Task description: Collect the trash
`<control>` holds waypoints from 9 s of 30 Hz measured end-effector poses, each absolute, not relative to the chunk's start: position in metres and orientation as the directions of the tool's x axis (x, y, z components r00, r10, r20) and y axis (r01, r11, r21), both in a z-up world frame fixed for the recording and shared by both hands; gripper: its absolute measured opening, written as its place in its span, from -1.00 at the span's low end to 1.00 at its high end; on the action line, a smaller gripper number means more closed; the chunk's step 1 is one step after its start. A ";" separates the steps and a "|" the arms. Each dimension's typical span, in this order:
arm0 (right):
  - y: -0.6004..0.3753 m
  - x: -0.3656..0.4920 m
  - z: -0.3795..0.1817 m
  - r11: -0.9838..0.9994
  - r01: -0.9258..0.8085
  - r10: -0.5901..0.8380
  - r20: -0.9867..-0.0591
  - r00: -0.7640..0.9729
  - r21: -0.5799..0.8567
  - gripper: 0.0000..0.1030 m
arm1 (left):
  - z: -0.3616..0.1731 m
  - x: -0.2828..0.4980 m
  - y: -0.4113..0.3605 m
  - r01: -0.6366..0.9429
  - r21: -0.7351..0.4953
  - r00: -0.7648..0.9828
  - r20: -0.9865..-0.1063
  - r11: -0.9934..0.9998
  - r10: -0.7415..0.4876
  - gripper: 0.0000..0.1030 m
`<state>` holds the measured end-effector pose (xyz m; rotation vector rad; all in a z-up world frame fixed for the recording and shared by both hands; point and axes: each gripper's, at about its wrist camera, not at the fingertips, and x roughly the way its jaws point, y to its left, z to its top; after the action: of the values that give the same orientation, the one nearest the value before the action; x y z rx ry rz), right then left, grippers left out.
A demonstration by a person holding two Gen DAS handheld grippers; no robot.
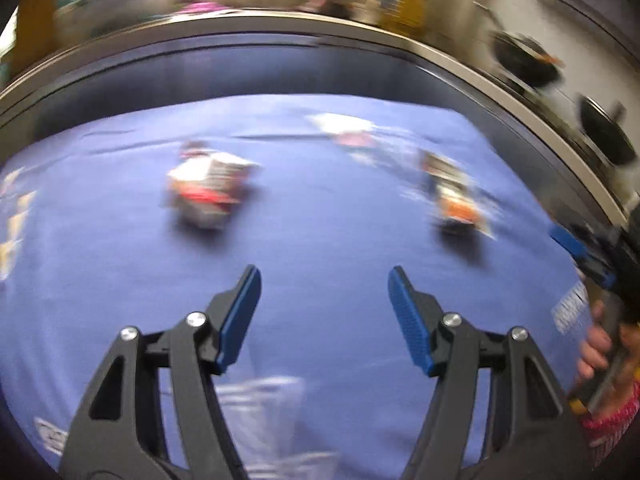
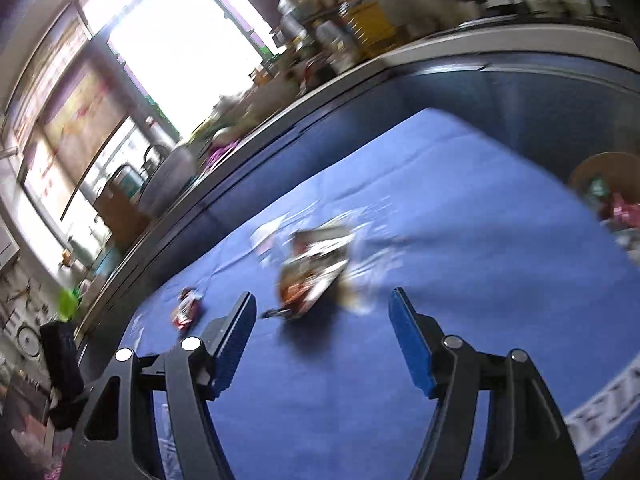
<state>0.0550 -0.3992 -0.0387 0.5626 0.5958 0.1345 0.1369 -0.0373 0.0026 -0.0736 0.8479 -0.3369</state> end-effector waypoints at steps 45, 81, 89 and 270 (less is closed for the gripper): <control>-0.421 0.035 -0.070 0.600 0.103 0.453 -0.443 0.774 0.793 -0.82 | 0.021 0.139 -0.099 0.475 -0.393 0.452 -0.658 0.787 -0.602 -0.67; -0.674 -0.071 -0.089 0.634 0.565 -0.254 -0.547 0.797 0.529 -0.29 | 0.009 0.156 -0.564 0.826 -0.303 0.089 -0.763 0.475 -0.640 0.26; -0.649 -0.106 -0.061 0.587 0.530 -0.283 -0.458 0.843 0.612 -0.29 | 0.059 0.109 -0.477 0.838 -0.180 0.269 -0.685 0.516 -0.676 0.26; -0.532 -0.180 -0.020 0.621 0.608 -0.348 -0.521 0.779 0.494 0.63 | 0.068 -0.019 -0.381 0.661 0.162 0.628 -0.654 0.733 -0.422 0.88</control>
<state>-0.1800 -0.5320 -0.0197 0.7083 0.3989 -0.5660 -0.0186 -0.3810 0.0683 0.4115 0.6296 -0.6410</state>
